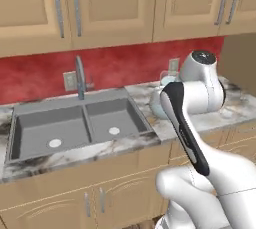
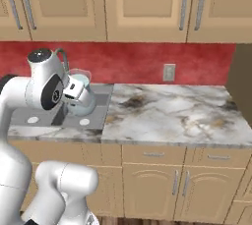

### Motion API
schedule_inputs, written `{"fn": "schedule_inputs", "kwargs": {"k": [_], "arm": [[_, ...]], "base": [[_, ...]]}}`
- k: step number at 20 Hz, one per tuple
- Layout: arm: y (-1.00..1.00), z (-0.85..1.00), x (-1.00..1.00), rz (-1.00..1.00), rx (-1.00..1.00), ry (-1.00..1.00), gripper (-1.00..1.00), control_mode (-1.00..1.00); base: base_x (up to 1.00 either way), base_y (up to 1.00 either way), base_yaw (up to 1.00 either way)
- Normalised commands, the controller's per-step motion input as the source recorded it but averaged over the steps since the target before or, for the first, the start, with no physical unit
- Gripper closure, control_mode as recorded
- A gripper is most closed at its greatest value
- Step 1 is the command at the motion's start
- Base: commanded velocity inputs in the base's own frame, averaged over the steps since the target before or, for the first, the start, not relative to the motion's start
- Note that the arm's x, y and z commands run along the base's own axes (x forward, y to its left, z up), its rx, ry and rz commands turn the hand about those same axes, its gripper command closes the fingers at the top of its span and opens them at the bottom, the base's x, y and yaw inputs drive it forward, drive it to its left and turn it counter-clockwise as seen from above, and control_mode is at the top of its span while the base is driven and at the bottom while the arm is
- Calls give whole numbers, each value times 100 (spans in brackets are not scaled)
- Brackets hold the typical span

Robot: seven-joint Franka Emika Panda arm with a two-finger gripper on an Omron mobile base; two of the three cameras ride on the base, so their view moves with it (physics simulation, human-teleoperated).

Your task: Place the pitcher and cup on the dining counter for serving.

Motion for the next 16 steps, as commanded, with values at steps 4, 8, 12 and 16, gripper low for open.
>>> {"fn": "schedule_inputs", "kwargs": {"k": [4, 8, 12, 16], "arm": [[0, 0, 0, 0, 0, 0, 100, 100], [0, 0, 0, 0, 0, 0, 100, 100], [0, 0, 0, 0, 0, 0, 100, 100], [0, 0, 0, 0, 0, 0, 100, 100]], "base": [[-34, 8, 100], [-12, 8, 100], [-10, 2, 100], [-10, 1, 100]]}}
